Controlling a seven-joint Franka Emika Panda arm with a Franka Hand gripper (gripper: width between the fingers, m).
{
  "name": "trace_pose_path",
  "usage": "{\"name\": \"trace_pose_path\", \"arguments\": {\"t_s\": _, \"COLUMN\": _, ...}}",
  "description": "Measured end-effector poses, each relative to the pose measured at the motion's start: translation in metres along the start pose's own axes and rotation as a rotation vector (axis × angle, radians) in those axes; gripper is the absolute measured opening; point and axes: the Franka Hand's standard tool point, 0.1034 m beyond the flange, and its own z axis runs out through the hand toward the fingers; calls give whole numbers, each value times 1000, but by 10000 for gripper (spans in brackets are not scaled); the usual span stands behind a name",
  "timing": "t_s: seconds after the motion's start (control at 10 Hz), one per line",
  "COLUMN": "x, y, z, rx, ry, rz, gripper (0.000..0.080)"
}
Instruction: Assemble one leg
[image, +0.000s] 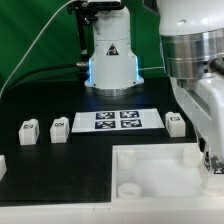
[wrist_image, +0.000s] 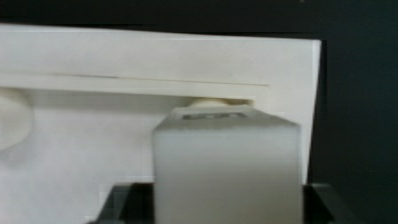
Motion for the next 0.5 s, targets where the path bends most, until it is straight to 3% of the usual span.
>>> {"name": "trace_pose_path", "arguments": {"t_s": 0.2, "x": 0, "y": 0, "z": 1, "rx": -1, "ry": 1, "rz": -77, "gripper": 292}}
{"name": "trace_pose_path", "arguments": {"t_s": 0.3, "x": -1, "y": 1, "z": 1, "rx": -2, "ry": 1, "rz": -79, "gripper": 485}}
{"name": "trace_pose_path", "arguments": {"t_s": 0.4, "x": -3, "y": 0, "z": 0, "rx": -7, "ry": 19, "rz": -259, "gripper": 595}}
{"name": "trace_pose_path", "arguments": {"t_s": 0.5, "x": -6, "y": -2, "z": -2, "rx": -5, "ry": 35, "rz": -448, "gripper": 595}}
